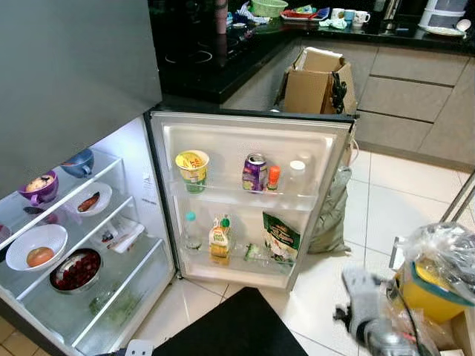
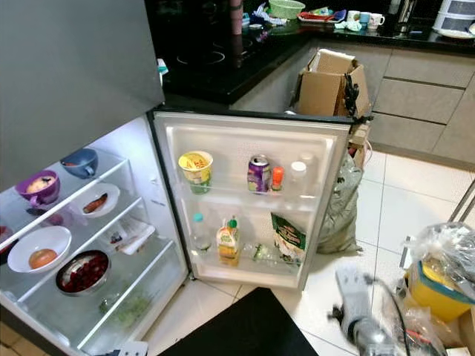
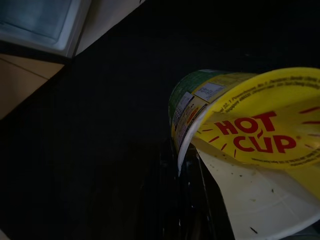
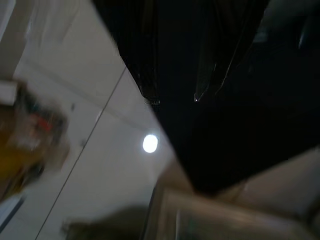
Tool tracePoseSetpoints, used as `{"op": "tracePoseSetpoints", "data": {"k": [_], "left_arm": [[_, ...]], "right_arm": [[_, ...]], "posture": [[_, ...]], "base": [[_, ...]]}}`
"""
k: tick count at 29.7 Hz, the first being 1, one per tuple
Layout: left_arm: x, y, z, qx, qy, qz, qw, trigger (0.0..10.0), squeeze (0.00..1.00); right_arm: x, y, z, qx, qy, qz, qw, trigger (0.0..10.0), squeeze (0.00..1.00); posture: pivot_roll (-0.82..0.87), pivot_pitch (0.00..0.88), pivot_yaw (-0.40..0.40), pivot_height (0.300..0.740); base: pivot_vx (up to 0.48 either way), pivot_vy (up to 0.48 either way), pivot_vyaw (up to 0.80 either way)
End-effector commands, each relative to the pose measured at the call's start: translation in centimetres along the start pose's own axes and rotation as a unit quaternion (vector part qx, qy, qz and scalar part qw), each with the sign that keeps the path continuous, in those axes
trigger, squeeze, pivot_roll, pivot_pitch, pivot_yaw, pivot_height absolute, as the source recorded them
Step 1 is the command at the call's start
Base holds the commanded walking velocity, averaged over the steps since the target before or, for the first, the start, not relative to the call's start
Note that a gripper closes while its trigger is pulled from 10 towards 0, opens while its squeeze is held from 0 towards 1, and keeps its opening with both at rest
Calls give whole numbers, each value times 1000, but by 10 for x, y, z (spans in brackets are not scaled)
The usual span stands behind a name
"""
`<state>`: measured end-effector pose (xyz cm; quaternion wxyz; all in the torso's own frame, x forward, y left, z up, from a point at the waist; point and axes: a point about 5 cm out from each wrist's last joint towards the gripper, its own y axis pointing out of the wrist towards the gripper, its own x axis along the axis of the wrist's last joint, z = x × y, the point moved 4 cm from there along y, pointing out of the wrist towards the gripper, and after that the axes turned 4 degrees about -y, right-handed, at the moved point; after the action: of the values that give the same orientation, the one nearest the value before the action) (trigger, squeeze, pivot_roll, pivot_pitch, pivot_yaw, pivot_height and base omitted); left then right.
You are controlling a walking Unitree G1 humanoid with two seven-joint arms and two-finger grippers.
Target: Restocking fridge
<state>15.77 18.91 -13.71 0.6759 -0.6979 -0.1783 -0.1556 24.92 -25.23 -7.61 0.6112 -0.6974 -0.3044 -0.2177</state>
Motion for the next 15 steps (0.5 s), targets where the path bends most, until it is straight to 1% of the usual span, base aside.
{"op": "tracePoseSetpoints", "data": {"k": [1, 2, 5, 6, 8, 9, 10, 11, 12, 15], "left_arm": [[-2, -1, 2, -3, 2, 5, 1000, 10000, 0], [-2, -1, 2, -3, 2, 5, 1000, 10000, 0], [-2, -1, 2, -5, 1, 6, 1000, 10000, 0], [-2, -1, 2, -5, 1, 6, 1000, 10000, 0], [-2, -1, 2, -5, 0, 6, 1000, 10000, 0], [-2, -1, 2, -5, 0, 6, 1000, 10000, 0], [-2, -1, 2, -5, 0, 6, 1000, 10000, 0], [-2, -1, 2, -5, 0, 6, 1000, 10000, 0], [-2, 0, 2, -5, -1, 5, 1000, 10000, 0], [-2, 0, 2, -2, 1, 5, 1000, 10000, 0]], "right_arm": [[-38, -6, 17, 23, 5, 54, 998, 10000, 0], [-38, -6, 17, 23, 5, 54, 998, 10000, 0], [-57, -11, 34, 60, -6, 76, 995, 10000, 0], [-57, -11, 34, 60, -6, 76, 995, 10000, 0], [-65, -14, 43, 84, -18, 84, 993, 10000, 0], [-65, -14, 43, 84, -18, 84, 993, 10000, 0], [-71, -17, 48, 97, -25, 91, 991, 10000, 0], [-71, -17, 48, 97, -25, 91, 991, 10000, 0], [-78, -19, 52, 106, -38, 102, 988, 10000, 0], [-88, -23, 55, 110, -44, 118, 986, 10000, 0]], "posture": [[-37, 0, 11, 740], [-37, 0, 11, 740], [-40, 0, 13, 740], [-40, 0, 13, 740], [-44, 0, 15, 740], [-44, 0, 15, 740], [-43, 0, 14, 740], [-43, 0, 14, 740], [-44, 0, 14, 740], [-44, 0, 14, 740]], "base": [[0, 0, 0], [0, 0, 0], [0, 0, 0], [0, 0, 0], [0, 0, 0], [0, 0, 0], [0, 0, 0], [0, 0, 0], [0, 0, 775], [0, 0, 775]]}}
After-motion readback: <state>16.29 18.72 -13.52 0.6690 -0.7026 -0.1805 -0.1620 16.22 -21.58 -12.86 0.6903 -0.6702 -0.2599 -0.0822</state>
